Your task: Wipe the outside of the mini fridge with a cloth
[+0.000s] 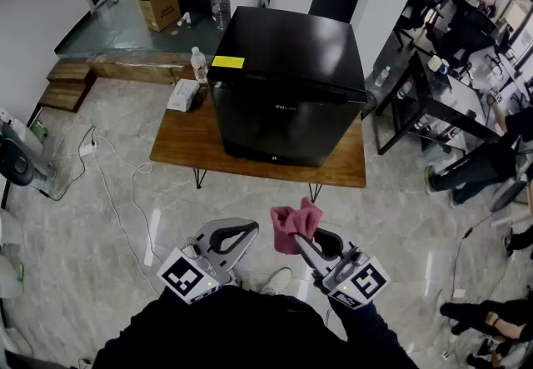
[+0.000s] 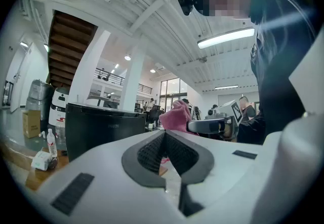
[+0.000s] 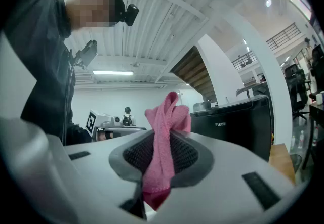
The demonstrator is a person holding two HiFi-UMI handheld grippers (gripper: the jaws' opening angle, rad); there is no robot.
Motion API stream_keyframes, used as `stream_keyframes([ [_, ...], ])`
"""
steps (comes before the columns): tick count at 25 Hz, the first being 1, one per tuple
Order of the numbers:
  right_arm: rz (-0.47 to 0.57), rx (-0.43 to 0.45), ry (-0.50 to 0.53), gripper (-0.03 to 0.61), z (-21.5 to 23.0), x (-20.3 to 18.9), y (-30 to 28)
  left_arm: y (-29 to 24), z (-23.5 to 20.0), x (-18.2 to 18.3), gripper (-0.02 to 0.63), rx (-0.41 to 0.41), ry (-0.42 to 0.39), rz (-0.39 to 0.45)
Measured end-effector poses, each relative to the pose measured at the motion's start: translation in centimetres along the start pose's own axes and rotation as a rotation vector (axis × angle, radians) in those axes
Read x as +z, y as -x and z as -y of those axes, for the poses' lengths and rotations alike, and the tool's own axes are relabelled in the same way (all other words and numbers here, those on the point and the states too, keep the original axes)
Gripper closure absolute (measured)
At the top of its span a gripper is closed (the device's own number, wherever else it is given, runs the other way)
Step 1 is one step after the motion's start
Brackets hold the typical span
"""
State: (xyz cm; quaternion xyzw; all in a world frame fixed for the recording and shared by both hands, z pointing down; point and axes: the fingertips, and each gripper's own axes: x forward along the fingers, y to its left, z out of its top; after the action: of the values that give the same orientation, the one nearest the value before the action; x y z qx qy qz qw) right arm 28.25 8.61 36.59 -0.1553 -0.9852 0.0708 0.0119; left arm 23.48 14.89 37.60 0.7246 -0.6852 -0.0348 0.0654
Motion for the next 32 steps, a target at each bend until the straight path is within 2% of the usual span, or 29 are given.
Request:
stream_keyframes([
  [9, 0.011, -0.02, -0.024, 0.491, -1.1, -0.6, -2.0, 2.0, -2.1, -1.2, 0.607, 0.063, -0.031, -0.028],
  [12, 0.042, 0.005, -0.051, 0.488, -1.6, 0.3, -2.2, 2.3, -2.2, -0.9, 0.609, 0.043, 0.003, -0.026],
  [17, 0.024, -0.008, 0.018, 0.488, -1.9, 0.3, -3.4, 2.6, -2.7, -0.1, 0.609, 0.016, -0.012, 0.025],
  [22, 0.014, 0.004, 0.034, 0.488, -2.4, 0.4, -5.3, 3.6, -4.0, 1.1, 0.609, 0.009, 0.043, 0.09],
  [27, 0.02, -0.012, 0.056, 0.488, -2.6, 1.3, -7.7, 4.7, -6.3, 2.0, 0.609, 0.048, 0.006, 0.079],
  [32, 0.02, -0.034, 0.049, 0.488, -2.8, 1.2, -10.2, 5.8, -8.4, 2.3, 0.608, 0.019, -0.007, 0.077],
])
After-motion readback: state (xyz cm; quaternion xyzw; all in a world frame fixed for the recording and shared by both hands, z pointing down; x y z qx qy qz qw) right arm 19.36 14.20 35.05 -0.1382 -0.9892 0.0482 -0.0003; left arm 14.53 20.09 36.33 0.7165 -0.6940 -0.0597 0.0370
